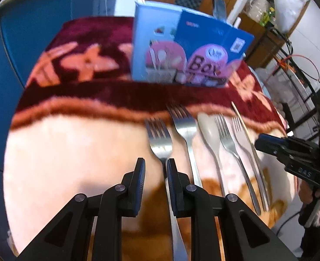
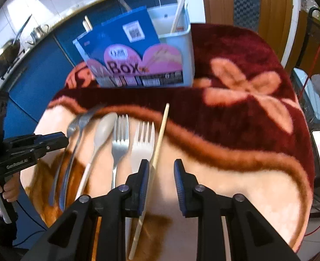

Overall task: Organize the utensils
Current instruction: 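Grasp a steel fork with the left gripper while the right gripper grasps a wooden chopstick, then carry the fork in the left gripper while the right gripper carries the chopstick to the holder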

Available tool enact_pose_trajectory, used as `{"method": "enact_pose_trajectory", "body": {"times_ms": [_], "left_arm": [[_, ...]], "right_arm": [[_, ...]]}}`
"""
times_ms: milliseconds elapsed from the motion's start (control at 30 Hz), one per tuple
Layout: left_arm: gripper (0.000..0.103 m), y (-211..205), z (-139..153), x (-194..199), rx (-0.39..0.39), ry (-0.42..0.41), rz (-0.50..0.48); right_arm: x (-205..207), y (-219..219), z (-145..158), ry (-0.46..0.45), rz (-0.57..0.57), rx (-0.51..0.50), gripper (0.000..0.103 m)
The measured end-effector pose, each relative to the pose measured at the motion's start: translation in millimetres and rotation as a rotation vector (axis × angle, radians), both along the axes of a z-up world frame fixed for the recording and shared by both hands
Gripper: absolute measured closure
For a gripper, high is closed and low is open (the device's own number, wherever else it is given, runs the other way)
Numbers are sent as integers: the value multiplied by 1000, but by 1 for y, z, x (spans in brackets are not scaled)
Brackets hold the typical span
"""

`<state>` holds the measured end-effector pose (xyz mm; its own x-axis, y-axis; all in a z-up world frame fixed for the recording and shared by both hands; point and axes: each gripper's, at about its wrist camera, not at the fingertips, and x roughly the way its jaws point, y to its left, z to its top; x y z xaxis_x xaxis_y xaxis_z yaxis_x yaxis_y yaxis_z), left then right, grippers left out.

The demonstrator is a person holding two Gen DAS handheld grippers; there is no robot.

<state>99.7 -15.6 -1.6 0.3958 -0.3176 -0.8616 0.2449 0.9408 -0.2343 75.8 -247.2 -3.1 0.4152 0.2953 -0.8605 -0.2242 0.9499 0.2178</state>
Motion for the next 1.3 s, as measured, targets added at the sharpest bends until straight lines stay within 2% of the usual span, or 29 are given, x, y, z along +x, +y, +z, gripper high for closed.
{"method": "enact_pose_trajectory", "body": {"times_ms": [433,667,733,800,867,1000,1100,1200,1300], "left_arm": [[83,-14,-4,15,36,83,-46],[87,-15,-5,15,41,100,-17],[88,-15,-6,16,42,100,-11],[93,-14,-6,17,53,99,-2],[93,-16,-6,16,69,95,-3],[96,-20,-6,16,78,77,-4],[98,-13,-6,14,36,75,8],[99,-2,-6,11,-26,76,24],[99,5,-2,3,-60,35,20]], "right_arm": [[18,11,-9,94,72,-74,77],[23,13,-12,122,85,-71,76],[26,15,-12,126,90,-83,78],[29,19,-13,132,81,-89,84],[31,16,-13,135,55,-89,91],[28,10,-13,121,13,-59,94],[23,2,-12,102,-30,-5,96],[11,-7,-3,46,-55,70,97],[-2,-10,7,-21,-62,117,97]]}}
